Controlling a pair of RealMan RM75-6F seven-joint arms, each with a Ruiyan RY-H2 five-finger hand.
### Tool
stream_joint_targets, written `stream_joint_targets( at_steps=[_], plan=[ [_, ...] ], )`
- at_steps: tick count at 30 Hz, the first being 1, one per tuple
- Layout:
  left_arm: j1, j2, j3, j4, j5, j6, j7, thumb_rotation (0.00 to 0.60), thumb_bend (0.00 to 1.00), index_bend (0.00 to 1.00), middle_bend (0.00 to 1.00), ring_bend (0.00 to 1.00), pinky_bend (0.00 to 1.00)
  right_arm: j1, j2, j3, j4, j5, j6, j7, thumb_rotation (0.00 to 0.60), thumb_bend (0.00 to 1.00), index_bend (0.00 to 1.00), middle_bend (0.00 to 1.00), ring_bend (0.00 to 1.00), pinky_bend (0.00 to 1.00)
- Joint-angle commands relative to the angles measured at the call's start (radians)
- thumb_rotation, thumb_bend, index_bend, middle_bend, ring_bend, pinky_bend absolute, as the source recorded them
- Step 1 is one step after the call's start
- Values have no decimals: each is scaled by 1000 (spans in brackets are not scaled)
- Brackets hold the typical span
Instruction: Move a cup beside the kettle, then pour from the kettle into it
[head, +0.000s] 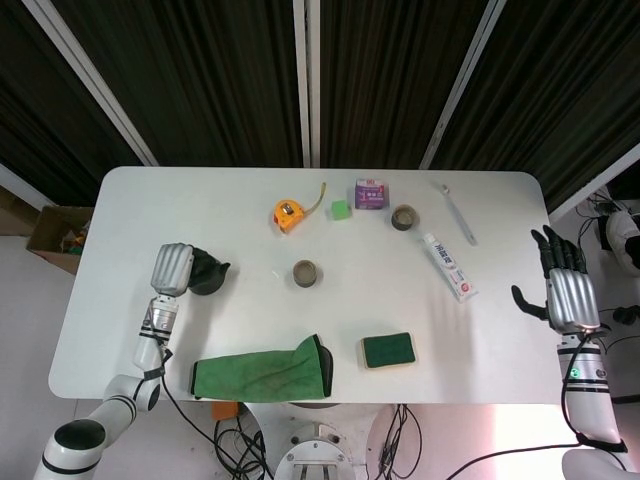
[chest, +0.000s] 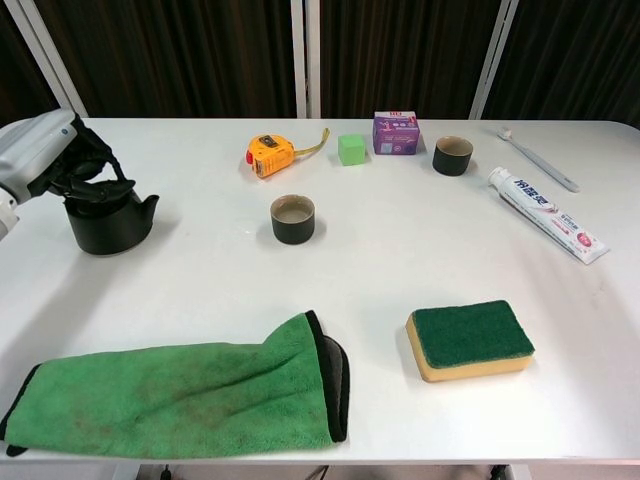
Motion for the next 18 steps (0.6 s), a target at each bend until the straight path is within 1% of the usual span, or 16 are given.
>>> stream_joint_targets(
  at_steps=[1,4,7,10,14,18],
  plan=[
    [1,-3,1,4,0,-4,-5,600,384,1000,1000,1000,703,0,0,0,0,1,-1,-2,600,275,0,0,0,0],
    [3,-5,1,10,-1,-6,-9,600,377,1000,1000,1000,703,0,0,0,0,4,-3,-3,600,275,0,0,0,0],
    [3,-4,1,14,-1,-7,-13,600,331,1000,1000,1000,702,-1,0,-1,2,5,-2,-2,600,274,0,0,0,0],
    [2,-3,1,16,0,-6,-16,600,268,1000,1000,1000,701,-1,-1,-2,4,5,-2,0,600,273,0,0,0,0],
    [-1,-1,-2,14,-2,-7,-19,600,162,1000,1000,1000,694,-2,-3,-2,8,6,-4,2,600,275,0,0,0,0],
    [-4,1,0,9,1,-11,-26,600,95,1000,1000,1000,683,-1,-4,-1,9,6,-4,2,600,275,0,0,0,0]
  ],
)
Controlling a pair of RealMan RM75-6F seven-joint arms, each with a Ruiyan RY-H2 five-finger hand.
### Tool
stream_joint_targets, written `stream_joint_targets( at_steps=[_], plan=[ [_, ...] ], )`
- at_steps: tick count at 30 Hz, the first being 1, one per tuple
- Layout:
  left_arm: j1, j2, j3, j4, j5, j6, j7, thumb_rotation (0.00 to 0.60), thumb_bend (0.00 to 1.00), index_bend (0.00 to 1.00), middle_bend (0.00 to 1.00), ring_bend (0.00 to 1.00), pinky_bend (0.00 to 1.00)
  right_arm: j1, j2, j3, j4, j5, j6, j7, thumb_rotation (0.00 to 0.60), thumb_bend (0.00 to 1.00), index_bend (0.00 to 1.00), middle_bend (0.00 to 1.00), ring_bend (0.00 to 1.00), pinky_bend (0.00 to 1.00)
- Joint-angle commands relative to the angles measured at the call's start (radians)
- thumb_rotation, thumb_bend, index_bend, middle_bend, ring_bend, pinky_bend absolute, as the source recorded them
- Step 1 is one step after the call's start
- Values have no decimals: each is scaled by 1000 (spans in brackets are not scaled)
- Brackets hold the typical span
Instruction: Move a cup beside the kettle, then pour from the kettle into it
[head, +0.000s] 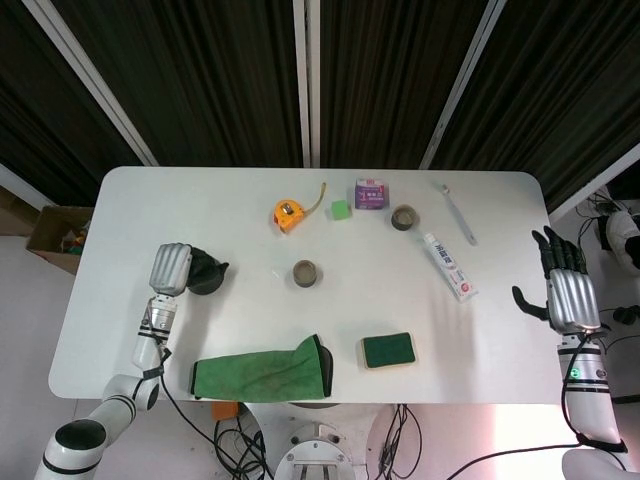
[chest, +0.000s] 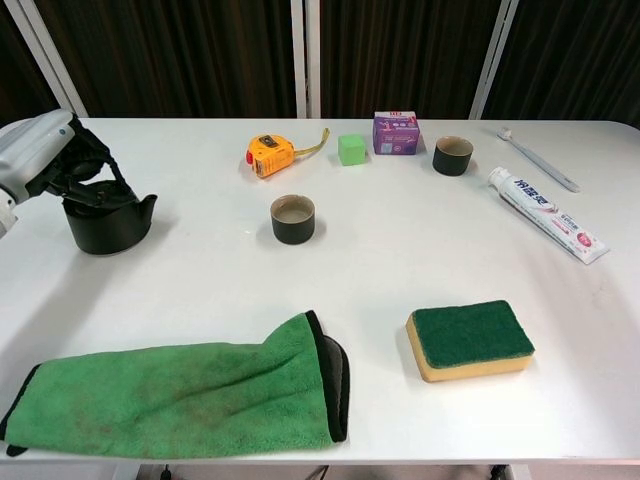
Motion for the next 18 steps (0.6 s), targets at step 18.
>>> stream_joint_targets(
  at_steps=[18],
  plan=[
    [-2,16,23,12,24,7,-8,433,61,625,829,734,541,3,4,1,-5,-4,-2,-1,600,275,0,0,0,0]
  ],
)
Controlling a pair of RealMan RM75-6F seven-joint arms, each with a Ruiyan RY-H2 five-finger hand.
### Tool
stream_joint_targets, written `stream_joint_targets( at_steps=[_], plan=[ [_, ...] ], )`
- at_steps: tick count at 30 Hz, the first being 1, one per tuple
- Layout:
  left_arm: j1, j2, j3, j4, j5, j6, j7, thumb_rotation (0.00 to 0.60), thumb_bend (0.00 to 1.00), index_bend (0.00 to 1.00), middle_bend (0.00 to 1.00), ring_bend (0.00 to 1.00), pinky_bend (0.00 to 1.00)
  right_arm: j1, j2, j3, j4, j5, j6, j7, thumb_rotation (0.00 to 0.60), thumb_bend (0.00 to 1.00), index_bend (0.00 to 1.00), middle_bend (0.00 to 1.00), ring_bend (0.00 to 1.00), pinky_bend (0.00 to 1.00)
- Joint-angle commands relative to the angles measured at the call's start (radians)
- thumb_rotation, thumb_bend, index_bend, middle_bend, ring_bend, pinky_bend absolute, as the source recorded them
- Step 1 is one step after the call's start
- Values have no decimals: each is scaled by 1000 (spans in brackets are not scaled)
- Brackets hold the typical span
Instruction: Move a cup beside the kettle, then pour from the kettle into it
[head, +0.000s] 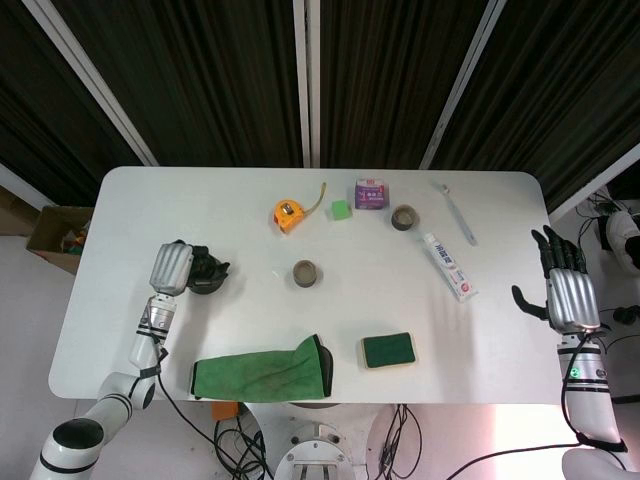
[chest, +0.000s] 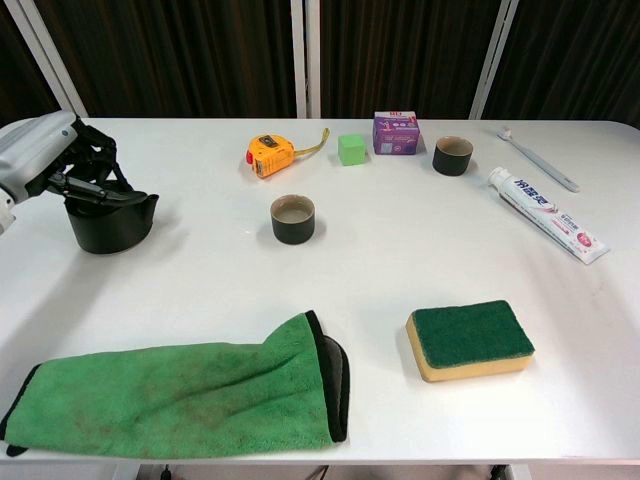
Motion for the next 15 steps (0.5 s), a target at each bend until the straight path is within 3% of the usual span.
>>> stream_joint_targets(
  at_steps=[1,4,6,11,12,15],
  plan=[
    [0,1,3,4,5,11,6,433,61,594,789,703,538,1,2,1,-2,0,-1,-2,600,275,0,0,0,0],
    [1,3,6,14,9,18,20,433,61,507,648,582,499,2,3,2,-6,-1,1,-6,600,275,0,0,0,0],
    [2,4,9,20,10,18,34,422,60,432,528,455,420,2,3,2,-8,-1,2,-7,600,275,0,0,0,0],
    [3,19,-7,8,-10,-2,68,288,60,201,223,137,199,3,1,2,-7,0,0,-7,600,275,0,0,0,0],
    [4,25,-16,-1,-16,13,74,259,60,148,169,94,174,3,1,2,-7,-1,1,-6,600,275,0,0,0,0],
    [18,59,-37,-46,-22,97,94,214,60,96,134,67,150,0,3,1,-5,1,5,-5,600,275,0,0,0,0]
  ],
)
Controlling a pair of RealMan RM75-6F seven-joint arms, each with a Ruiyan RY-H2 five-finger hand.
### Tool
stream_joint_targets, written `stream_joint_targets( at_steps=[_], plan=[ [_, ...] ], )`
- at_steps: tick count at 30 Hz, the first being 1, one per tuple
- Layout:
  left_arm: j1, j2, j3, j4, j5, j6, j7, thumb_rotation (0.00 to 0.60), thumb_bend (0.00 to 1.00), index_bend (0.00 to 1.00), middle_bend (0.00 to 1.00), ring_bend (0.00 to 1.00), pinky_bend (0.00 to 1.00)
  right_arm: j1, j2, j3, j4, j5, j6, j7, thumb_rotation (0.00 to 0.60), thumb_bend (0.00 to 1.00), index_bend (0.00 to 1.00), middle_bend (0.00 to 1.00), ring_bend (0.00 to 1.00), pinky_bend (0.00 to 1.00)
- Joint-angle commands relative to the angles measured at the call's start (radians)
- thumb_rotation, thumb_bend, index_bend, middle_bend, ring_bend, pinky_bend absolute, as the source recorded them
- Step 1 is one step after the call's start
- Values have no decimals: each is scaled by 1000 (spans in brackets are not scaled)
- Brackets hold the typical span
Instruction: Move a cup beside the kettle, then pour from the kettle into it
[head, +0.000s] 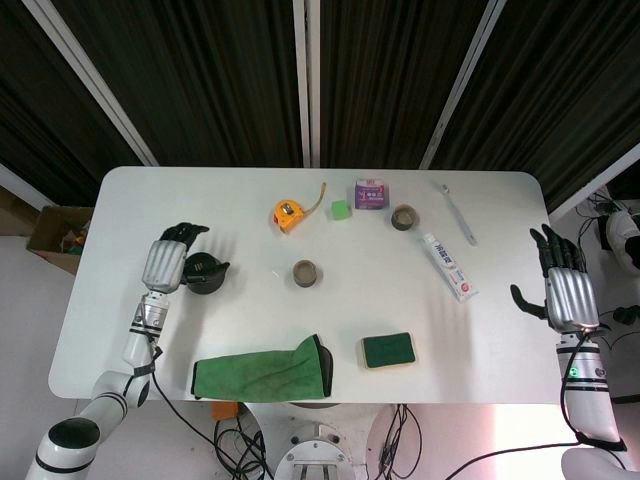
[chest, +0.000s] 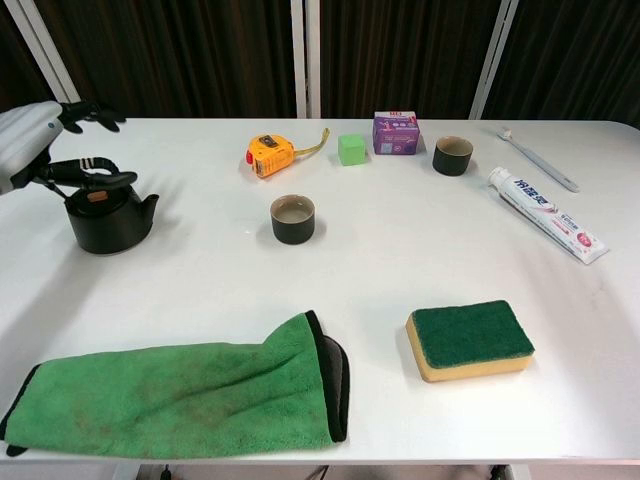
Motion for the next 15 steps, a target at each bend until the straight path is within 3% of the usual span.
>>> stream_joint_targets(
  at_steps=[1,3,6,10,12,15],
  plan=[
    [25,58,-27,-80,-11,108,37,204,60,93,133,67,148,-4,2,-1,1,0,4,2,600,275,0,0,0,0],
    [51,112,-29,-163,-16,128,77,198,57,93,135,67,147,-7,3,-2,3,1,8,3,600,275,0,0,0,0],
    [118,258,-20,-422,-34,139,180,194,49,94,137,68,148,-17,-6,-8,17,-5,23,5,600,275,0,0,0,0],
    [241,493,29,-801,-95,147,465,203,46,98,138,80,173,-53,-48,-32,84,-40,83,37,600,276,0,0,0,0],
    [300,571,56,-919,-113,173,510,221,40,97,138,85,189,-75,-53,-51,108,-32,90,35,600,275,0,0,0,0],
    [365,634,104,-961,-87,220,503,216,41,97,138,85,184,-106,-52,-70,124,-12,98,21,600,275,0,0,0,0]
  ],
)
